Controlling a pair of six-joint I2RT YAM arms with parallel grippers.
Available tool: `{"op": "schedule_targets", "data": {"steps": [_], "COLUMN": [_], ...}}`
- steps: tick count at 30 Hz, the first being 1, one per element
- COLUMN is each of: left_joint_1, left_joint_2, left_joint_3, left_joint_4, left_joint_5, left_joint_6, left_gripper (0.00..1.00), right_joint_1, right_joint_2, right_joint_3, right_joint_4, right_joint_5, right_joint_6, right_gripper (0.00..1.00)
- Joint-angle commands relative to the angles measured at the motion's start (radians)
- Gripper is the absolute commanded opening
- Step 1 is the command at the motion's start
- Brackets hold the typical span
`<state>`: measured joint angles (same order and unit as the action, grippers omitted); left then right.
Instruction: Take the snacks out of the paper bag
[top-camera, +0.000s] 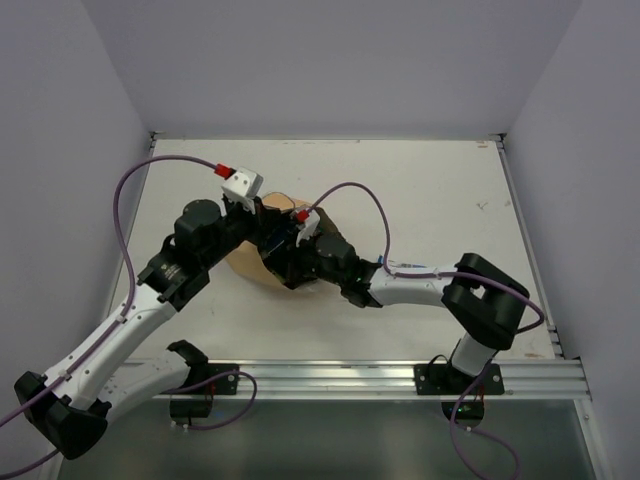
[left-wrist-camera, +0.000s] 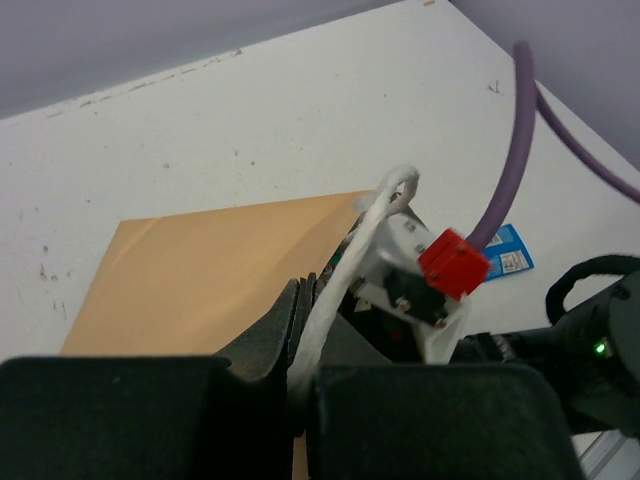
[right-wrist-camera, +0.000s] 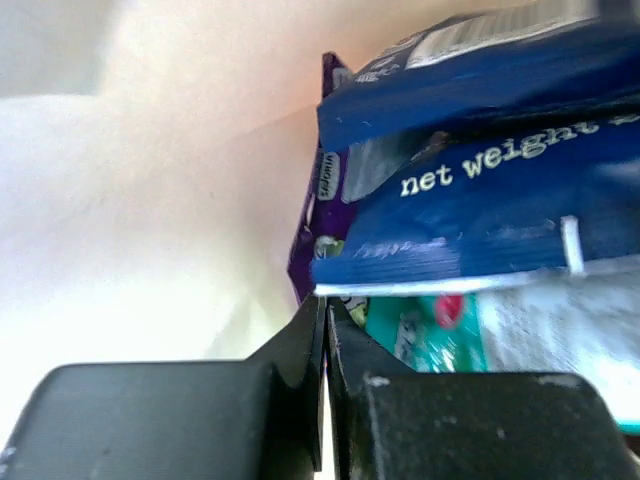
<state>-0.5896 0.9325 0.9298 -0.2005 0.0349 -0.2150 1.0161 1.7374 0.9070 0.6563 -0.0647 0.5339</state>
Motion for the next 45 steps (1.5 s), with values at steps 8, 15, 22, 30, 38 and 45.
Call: {"op": "schedule_targets", "data": {"steps": [8,15,22,30,38,45], "left_joint_1": [-0.003,-0.001,-0.001,0.001,-0.001,-0.001], "left_joint_2": [-0.086,-0.070,-0.057,-0.011,0.017,0.032], "left_joint_3": [-0.062,-0.083,-0.095,-0.057,-0.045,-0.032], "left_joint_4": [0.055,0.070,0.084,0.090,0.084,0.082], "left_joint_5": [-0.017,-0.020,-0.004,0.013,0.062,0.072], "left_joint_6": [0.098,0.108,0.123,0.112,0.094,0.075], "left_gripper": [0.00,0.00,0.00,0.00,0.00,0.00], "right_joint_1": [-0.091,-0.119,-0.301,-0.601,-0.774,-0.786], "right_joint_2": [-0.283,-0.458,-0.838,-0.868,-0.514,-0.496], "right_joint_3": [-0.154,-0.229,-0.250,-0.238,-0.240,-0.068], "right_joint_4": [-0.027,-0.089,-0.341,-0.595,-0.301,-0.625], "right_joint_5": [0.063,0.034,0.069,0.212,-0.214,-0.092], "right_joint_6": [-0.060,-0.058,-0.068,-0.016,0.112,0.086], "right_gripper": [0.00,0.00,0.00,0.00,0.00,0.74]}}
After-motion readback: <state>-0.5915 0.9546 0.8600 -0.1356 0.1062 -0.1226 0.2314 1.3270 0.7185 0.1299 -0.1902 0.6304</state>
